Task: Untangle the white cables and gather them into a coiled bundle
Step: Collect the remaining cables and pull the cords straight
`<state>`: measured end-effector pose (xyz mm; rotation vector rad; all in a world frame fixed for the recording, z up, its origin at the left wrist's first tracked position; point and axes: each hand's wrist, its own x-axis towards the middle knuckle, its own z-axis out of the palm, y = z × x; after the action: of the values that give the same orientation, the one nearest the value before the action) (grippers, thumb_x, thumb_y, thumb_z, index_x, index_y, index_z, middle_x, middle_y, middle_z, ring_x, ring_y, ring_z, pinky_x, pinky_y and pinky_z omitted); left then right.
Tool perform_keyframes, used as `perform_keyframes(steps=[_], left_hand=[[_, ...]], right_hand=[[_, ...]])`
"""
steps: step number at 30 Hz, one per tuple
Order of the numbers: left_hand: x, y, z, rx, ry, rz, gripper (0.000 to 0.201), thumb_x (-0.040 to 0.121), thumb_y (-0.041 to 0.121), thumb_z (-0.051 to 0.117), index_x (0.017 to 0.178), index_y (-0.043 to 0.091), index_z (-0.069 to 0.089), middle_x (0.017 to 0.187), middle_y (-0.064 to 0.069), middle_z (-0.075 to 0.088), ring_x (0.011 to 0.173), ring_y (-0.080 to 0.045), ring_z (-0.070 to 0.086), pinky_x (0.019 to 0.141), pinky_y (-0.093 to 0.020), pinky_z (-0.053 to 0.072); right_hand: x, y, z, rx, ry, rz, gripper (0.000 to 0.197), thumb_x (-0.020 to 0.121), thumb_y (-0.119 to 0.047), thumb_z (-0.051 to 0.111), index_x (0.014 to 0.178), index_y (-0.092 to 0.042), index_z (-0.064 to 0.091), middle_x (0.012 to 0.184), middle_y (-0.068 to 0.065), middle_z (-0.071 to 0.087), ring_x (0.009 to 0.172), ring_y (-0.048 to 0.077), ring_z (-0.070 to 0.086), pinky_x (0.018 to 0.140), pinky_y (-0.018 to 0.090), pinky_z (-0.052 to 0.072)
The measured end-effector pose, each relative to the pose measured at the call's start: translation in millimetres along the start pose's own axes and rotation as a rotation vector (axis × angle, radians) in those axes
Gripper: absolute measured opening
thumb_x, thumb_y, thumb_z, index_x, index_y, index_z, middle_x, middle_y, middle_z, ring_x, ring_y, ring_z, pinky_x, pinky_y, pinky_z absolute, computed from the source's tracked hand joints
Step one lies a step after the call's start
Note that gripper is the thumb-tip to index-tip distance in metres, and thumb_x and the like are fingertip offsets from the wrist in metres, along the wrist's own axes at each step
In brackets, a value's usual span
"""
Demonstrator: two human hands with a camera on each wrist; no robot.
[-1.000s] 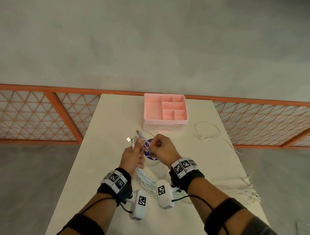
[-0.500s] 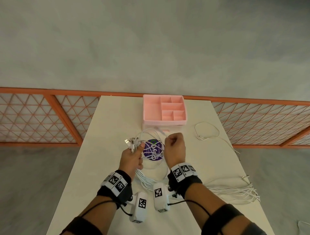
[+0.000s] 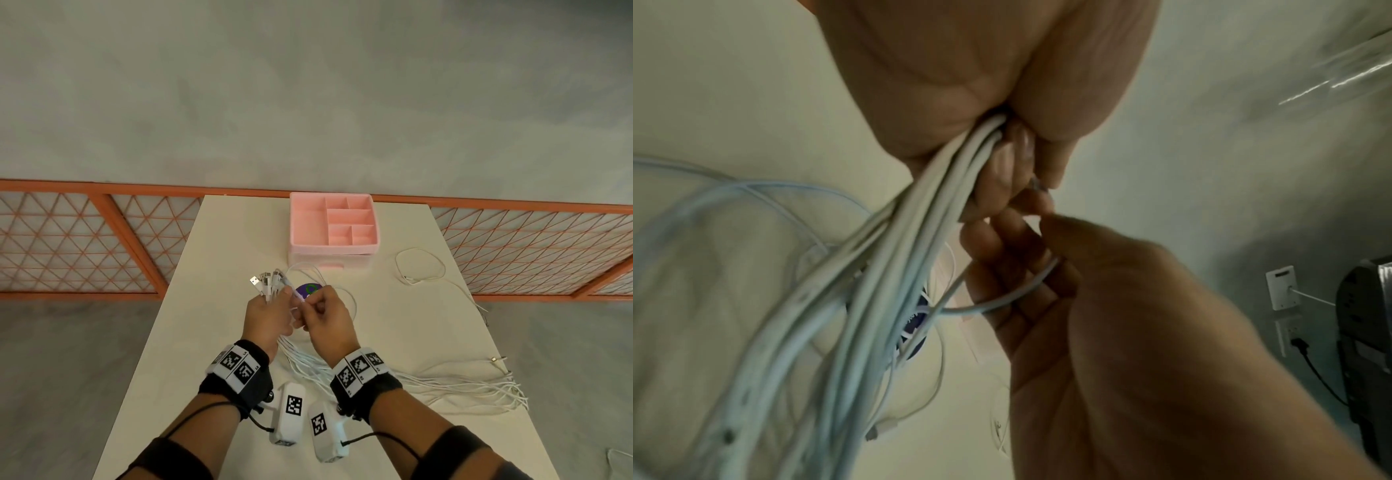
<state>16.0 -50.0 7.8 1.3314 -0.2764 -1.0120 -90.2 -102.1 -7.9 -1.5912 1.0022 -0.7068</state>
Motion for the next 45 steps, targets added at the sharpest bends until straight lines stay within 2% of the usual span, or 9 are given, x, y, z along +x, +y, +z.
perform_keyframes(steps=[6,12,16,19,26,30,33,37,45], left_hand=[[1.6,-2.9,-2.2,-0.009,0.001,-0.026,0.016,0.099,0.017,0.060,0.097,0.002,0.067,0.091,-0.016,0.066,0.042,-0.008,0.032,0.040,-0.020,0.027],[1.0,-1.9,0.8,0.013,-0.051,-0.020,0.016,0.095,0.021,0.067,0.097,0.006,0.068,0.086,-0.019,0.065,0.060,-0.021,0.048,0.041,-0.021,0.029],[0.2,0.6,0.1,-0.008,0.027,0.037,0.014,0.099,0.021,0.061,0.089,0.012,0.065,0.073,-0.007,0.064,0.046,-0.011,0.035,0.042,-0.022,0.028],[-0.4,3.5,1.9,-0.040,0.117,0.102,0.024,0.100,0.024,0.058,0.079,0.013,0.061,0.066,-0.001,0.058,0.047,-0.010,0.034,0.041,-0.021,0.029],[6.4,9.9,-4.0,-0.112,0.204,0.207,0.031,0.101,0.033,0.056,0.074,0.016,0.059,0.057,0.006,0.050,0.056,-0.011,0.045,0.047,-0.026,0.035],[10.3,11.3,-6.7,-0.093,0.186,0.214,0.041,0.101,0.035,0.055,0.065,0.015,0.051,0.050,0.005,0.045,0.060,-0.016,0.058,0.063,-0.034,0.048],[7.9,13.6,-3.4,-0.146,0.067,0.133,0.047,0.100,0.037,0.056,0.062,0.014,0.042,0.052,0.000,0.029,0.046,-0.018,0.045,0.059,-0.036,0.054],[2.7,14.0,4.1,-0.047,-0.003,0.120,0.033,0.097,0.031,0.062,0.070,0.018,0.048,0.053,0.003,0.027,0.042,-0.011,0.025,0.042,-0.022,0.024],[1.2,16.8,12.5,-0.030,-0.090,0.147,0.036,0.097,0.020,0.063,0.066,0.020,0.045,0.052,0.006,0.024,0.042,-0.010,0.022,0.043,-0.022,0.019]], right_hand=[[2.4,2.5,-4.9,0.011,-0.001,-0.014,0.007,0.097,-0.019,0.057,0.094,-0.017,0.051,0.094,0.005,0.072,0.086,0.016,0.070,0.083,0.043,0.058],[-5.9,-0.7,-2.3,-0.100,-0.127,-0.129,0.017,0.093,-0.013,0.058,0.085,-0.027,0.052,0.096,-0.001,0.068,0.067,0.002,0.060,0.069,0.024,0.049],[-6.4,-4.2,-11.4,-0.210,-0.189,-0.167,0.011,0.091,-0.008,0.059,0.090,-0.019,0.056,0.092,-0.014,0.065,0.061,-0.006,0.052,0.064,0.011,0.038],[-0.3,6.0,-24.4,-0.373,-0.175,-0.145,0.009,0.089,-0.010,0.058,0.083,-0.017,0.057,0.071,-0.010,0.057,0.060,0.001,0.050,0.060,0.016,0.040],[9.1,53.9,-50.6,-0.726,-0.129,0.112,0.009,0.092,-0.022,0.060,0.093,-0.017,0.068,0.103,0.007,0.057,0.093,0.022,0.057,0.082,0.032,0.051],[15.2,52.1,-63.0,-0.578,-0.136,0.250,0.010,0.089,-0.014,0.059,0.081,-0.019,0.064,0.075,0.000,0.065,0.067,0.015,0.061,0.062,0.025,0.050],[22.3,29.3,-64.8,-0.022,0.018,0.339,0.023,0.086,0.008,0.053,0.074,-0.006,0.068,0.069,0.010,0.069,0.064,0.023,0.062,0.058,0.026,0.052],[28.7,-12.6,-58.7,0.475,0.048,0.297,0.014,0.082,0.007,0.057,0.074,0.008,0.069,0.073,0.026,0.065,0.063,0.028,0.060,0.062,0.033,0.053],[27.7,-22.0,-40.4,0.073,-0.049,0.275,0.022,0.080,-0.015,0.077,0.086,-0.001,0.062,0.067,0.010,0.064,0.060,0.024,0.059,0.065,0.041,0.054]])
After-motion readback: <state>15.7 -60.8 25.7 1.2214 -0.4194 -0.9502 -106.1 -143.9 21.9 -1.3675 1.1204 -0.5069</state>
